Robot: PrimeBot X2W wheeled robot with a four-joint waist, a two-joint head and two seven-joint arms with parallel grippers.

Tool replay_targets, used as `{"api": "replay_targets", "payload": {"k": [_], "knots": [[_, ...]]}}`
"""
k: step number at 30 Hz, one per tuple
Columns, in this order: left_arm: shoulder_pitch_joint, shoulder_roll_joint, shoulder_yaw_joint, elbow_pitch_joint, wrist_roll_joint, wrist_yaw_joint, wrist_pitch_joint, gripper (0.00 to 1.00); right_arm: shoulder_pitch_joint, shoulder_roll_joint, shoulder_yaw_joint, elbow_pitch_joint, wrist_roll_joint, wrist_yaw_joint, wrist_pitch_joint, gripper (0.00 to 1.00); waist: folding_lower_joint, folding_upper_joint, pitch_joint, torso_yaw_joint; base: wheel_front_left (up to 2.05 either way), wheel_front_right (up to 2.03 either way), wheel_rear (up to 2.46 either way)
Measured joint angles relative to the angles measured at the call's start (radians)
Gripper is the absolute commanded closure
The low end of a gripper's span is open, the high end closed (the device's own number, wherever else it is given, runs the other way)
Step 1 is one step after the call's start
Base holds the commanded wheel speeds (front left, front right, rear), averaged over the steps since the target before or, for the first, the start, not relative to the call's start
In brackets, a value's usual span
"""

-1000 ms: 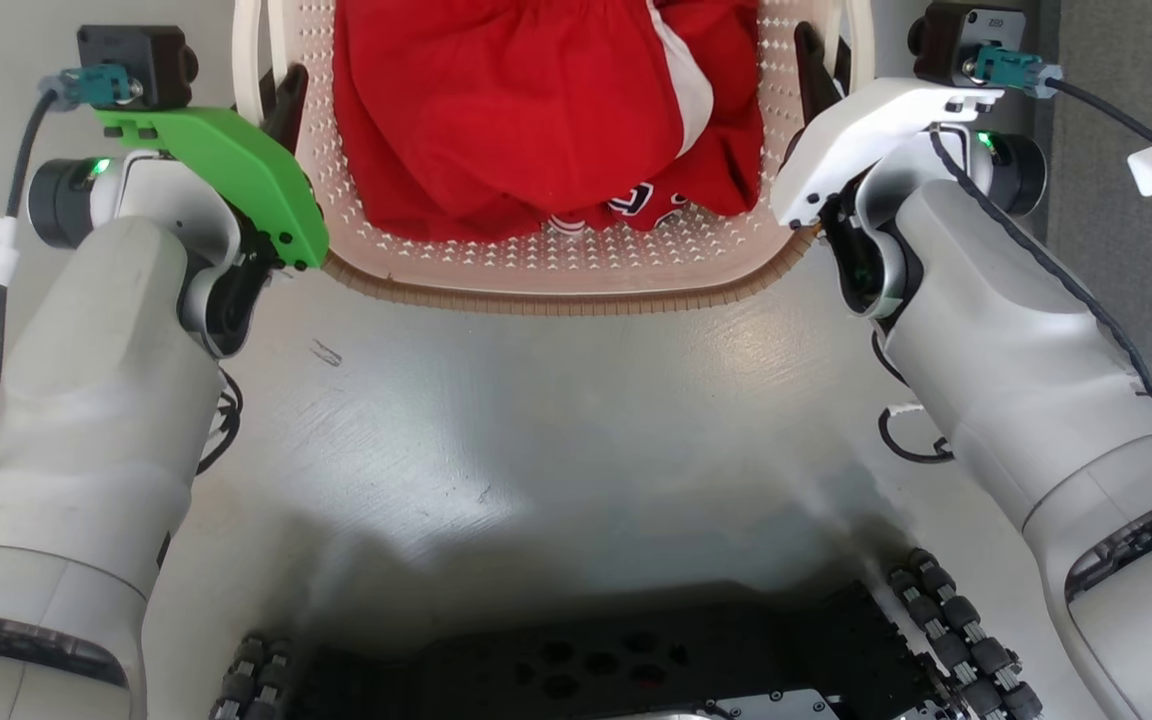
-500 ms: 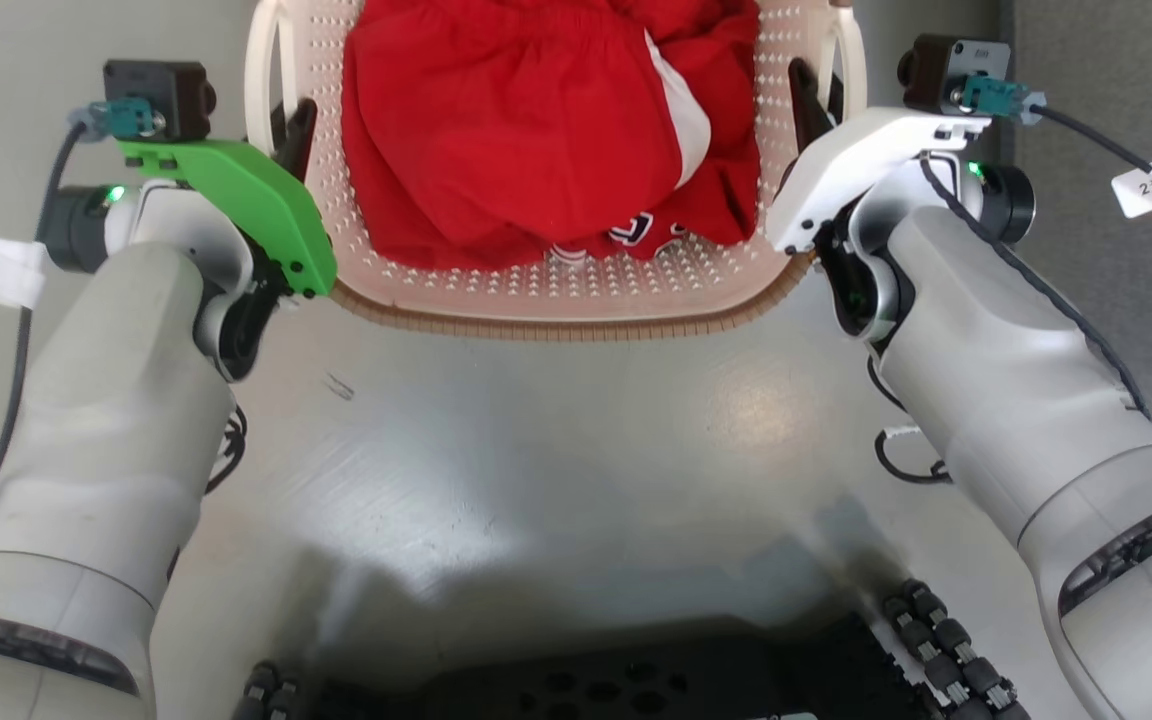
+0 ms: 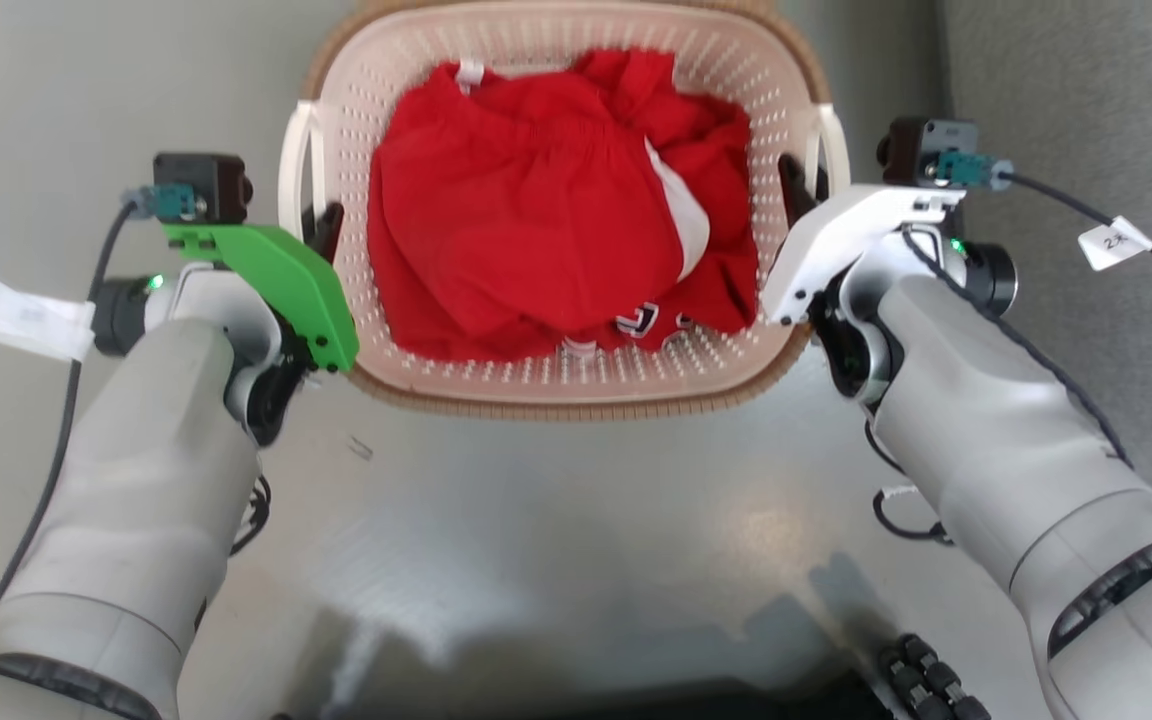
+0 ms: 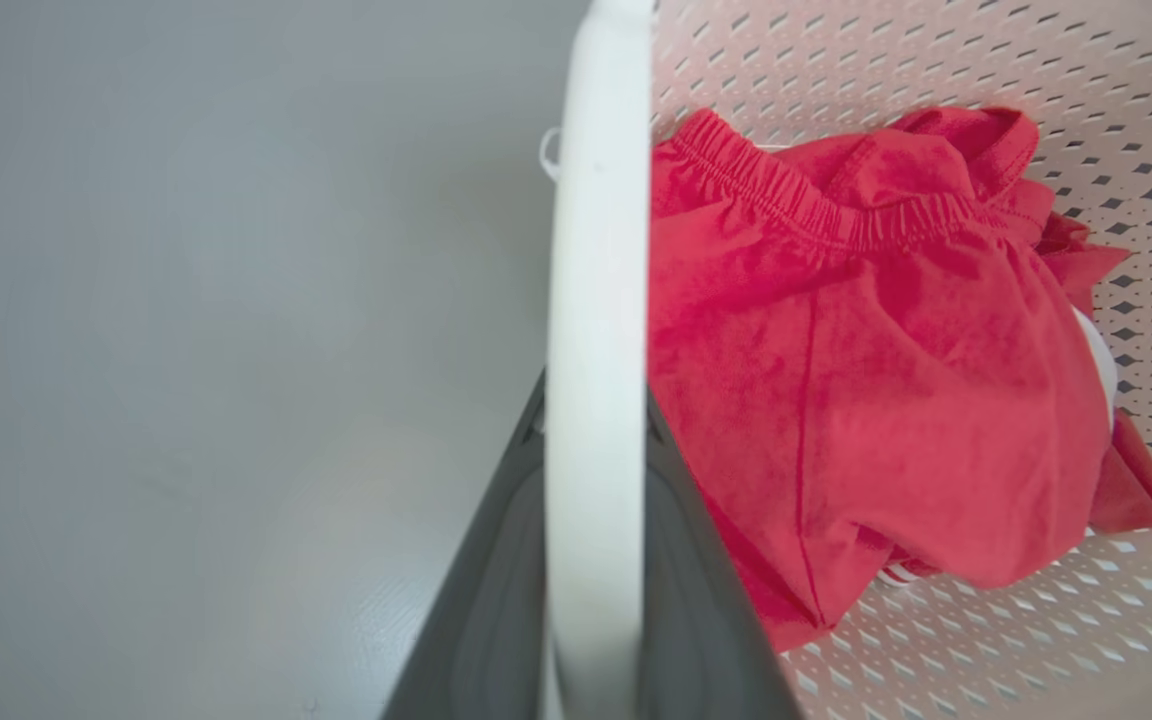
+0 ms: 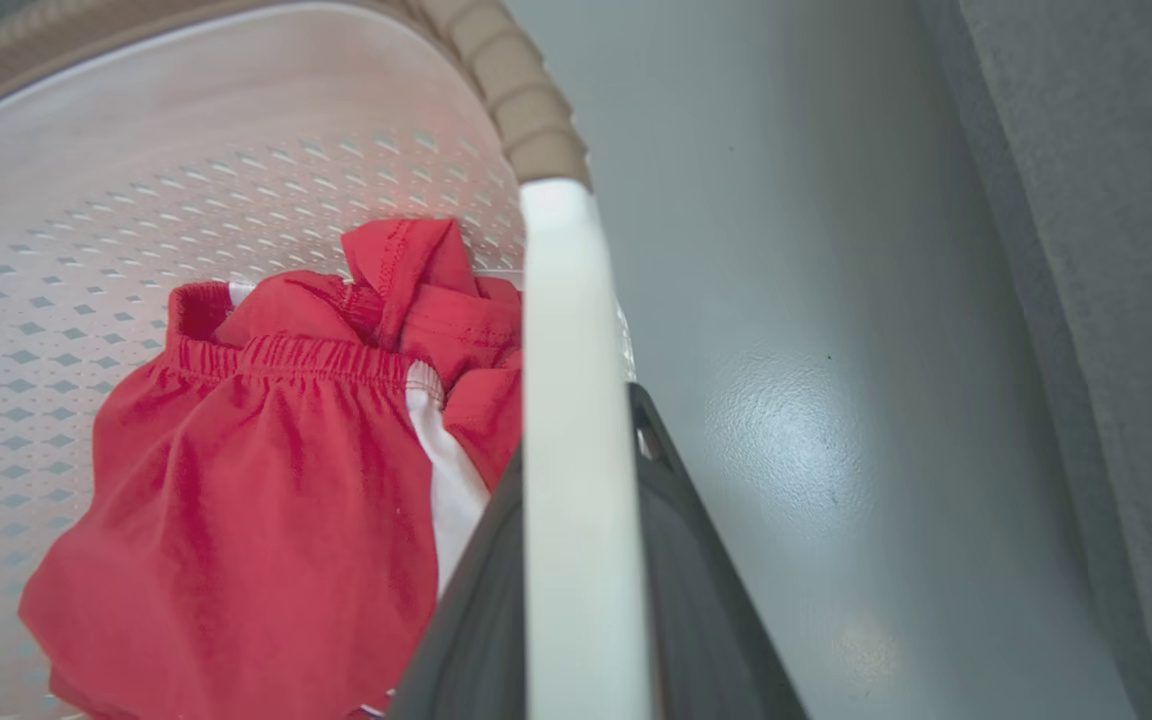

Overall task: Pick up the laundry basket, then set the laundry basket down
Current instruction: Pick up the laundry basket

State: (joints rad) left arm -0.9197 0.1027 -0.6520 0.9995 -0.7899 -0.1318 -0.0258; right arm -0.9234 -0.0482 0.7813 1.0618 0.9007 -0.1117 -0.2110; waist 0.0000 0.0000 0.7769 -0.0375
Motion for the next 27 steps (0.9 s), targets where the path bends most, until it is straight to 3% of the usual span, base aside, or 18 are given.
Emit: {"api": "replay_targets", "payload": {"k": [27], "knots": [[0.196, -0.052, -0.027, 0.101, -0.077, 0.000, 0.069, 1.00, 0.183, 0.003, 0.095, 0.031, 0.101, 0.041, 0.126, 1.00, 0.0000, 0.0000, -0.364, -0.014, 0.00, 0.00, 0.00]]}}
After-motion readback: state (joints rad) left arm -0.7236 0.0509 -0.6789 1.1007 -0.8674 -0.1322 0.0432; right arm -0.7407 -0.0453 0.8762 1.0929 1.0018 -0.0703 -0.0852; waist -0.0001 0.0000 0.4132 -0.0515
